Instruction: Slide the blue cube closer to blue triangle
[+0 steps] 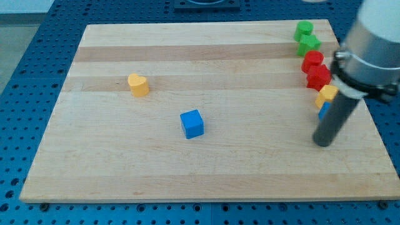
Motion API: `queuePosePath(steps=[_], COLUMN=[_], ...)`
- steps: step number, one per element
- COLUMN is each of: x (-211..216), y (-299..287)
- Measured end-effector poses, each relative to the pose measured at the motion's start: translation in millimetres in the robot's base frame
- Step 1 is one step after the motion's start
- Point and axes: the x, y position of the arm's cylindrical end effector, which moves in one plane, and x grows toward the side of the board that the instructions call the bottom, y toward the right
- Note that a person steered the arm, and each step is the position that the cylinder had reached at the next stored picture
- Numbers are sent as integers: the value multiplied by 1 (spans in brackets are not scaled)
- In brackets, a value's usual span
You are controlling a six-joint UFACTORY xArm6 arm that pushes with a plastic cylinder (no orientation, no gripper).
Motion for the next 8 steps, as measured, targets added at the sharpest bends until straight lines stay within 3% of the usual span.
queuePosePath(steps=[1, 4, 5, 8], x=[-2, -74, -76, -55], y=[-47, -194, -243, -234])
